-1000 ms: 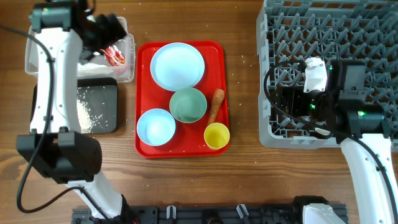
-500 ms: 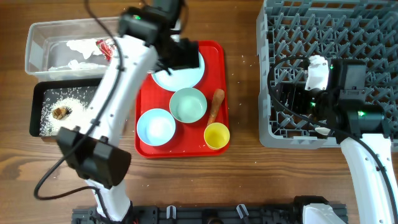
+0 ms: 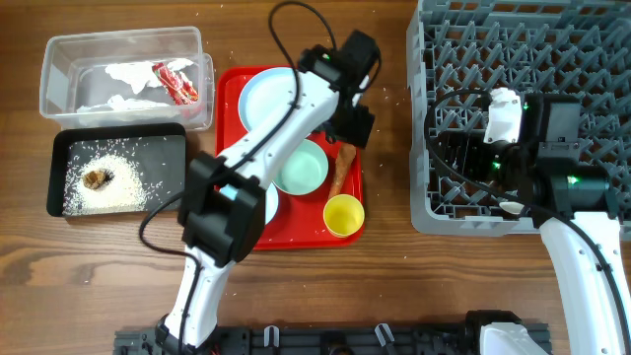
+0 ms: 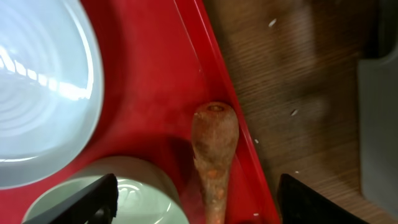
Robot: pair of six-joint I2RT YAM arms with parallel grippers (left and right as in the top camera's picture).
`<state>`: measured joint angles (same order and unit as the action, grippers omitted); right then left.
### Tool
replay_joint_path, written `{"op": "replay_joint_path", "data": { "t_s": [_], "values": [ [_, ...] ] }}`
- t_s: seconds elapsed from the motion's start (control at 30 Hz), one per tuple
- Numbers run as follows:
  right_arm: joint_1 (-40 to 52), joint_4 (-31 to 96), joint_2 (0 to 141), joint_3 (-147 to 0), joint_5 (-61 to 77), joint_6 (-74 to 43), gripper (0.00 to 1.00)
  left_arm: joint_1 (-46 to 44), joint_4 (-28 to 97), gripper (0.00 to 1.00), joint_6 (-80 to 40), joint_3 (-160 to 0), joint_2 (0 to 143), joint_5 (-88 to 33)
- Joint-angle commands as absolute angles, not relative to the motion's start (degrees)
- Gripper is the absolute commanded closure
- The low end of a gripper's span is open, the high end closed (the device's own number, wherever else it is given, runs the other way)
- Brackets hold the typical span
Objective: Sort waste into correct bins and load items into the dishwasher rack
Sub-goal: 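Move the left gripper to the carrot and grasp its top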
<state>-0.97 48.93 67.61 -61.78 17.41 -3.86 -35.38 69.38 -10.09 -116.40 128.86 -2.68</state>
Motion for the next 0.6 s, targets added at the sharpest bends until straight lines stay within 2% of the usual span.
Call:
{"op": "replay_joint_path", "data": {
  "t_s": [0.0,0.33,0.57],
  "values": [
    [-1.2,49.0,68.1,-63.1,16.1,-4.5,0.02,-35.3,69.8,0.22,-7.7,-116.2,132.7,-1.9],
    [-1.2,49.0,68.1,-63.1,16.1,-4.5,0.01,-35.4,68.2,0.29,1.0,-116.2,135.0,-1.9],
    [-1.2,49.1,68.1,-63.1,16.1,-4.5,0.01,-35.6,69.0,0.36,2.6,-116.2,135.0,-2.5]
  ]
}}
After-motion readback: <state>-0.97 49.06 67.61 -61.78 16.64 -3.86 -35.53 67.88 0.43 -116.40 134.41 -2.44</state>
